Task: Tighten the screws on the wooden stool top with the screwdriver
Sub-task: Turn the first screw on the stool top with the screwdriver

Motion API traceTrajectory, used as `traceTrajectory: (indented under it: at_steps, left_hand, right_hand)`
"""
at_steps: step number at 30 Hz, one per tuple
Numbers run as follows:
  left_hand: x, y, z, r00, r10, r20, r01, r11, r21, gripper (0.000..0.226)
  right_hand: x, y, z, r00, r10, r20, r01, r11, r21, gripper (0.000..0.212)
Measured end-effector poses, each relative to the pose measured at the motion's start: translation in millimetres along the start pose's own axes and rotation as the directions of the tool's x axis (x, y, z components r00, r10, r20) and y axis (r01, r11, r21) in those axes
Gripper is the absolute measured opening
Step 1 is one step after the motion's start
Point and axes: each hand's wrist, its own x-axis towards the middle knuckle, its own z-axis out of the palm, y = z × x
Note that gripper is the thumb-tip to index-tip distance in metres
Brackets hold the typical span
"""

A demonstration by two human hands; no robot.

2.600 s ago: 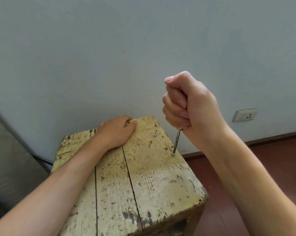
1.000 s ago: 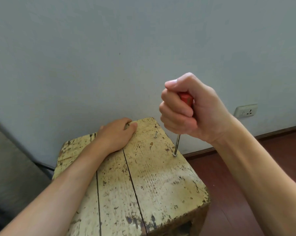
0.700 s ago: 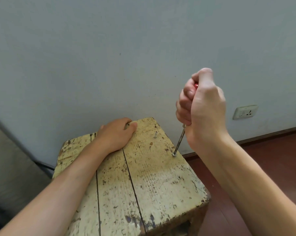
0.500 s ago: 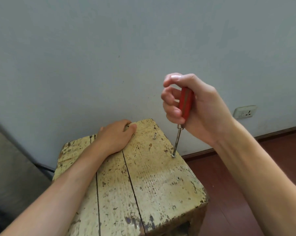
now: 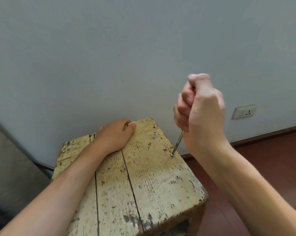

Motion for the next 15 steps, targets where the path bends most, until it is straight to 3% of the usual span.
traceTrajectory:
  at_steps: [1,3,6,8,11,15]
  left_hand:
    - [-0.4,0.2,-0.1,1.0,0.001,0.002,-0.001,1.0,-0.001,0.047]
    - [-0.3,0.6,-0.3,1.0,0.001,0.0,-0.001,1.0,-0.007,0.047]
    - [0.3,0.6,-0.6,1.0,0.004,0.0,-0.004,1.0,-0.015,0.046]
    - [0.5,0.0,0.3,1.0,0.007,-0.003,-0.007,1.0,-0.008,0.045]
    - [0.6,-0.5,1.4,1.0,-0.001,-0.005,0.001,1.0,-0.006,0.044]
    - [1.2,-0.6,1.3,1.0,-0.002,-0.015,0.002,1.0,-0.012,0.044]
  right_hand:
    - [-3.9,1.0,-0.1,0.997,-0.031,-0.075,0.032,0.999,0.003,0.06]
    - [-6.5,-0.1,-1.3,0.996,-0.03,-0.083,0.03,1.0,0.003,0.055]
    - [3.8,-5.4,-6.8,0.985,0.085,0.153,-0.078,0.996,-0.045,0.026]
    - [12.5,-10.0,-12.0,0.928,0.16,0.337,-0.158,0.987,-0.035,0.012]
    - [24.2,-13.7,-22.5,0.803,0.201,0.561,-0.232,0.973,-0.015,0.023]
    - [32.0,-17.7,-24.8,0.654,0.215,0.726,-0.204,0.973,-0.105,0.047]
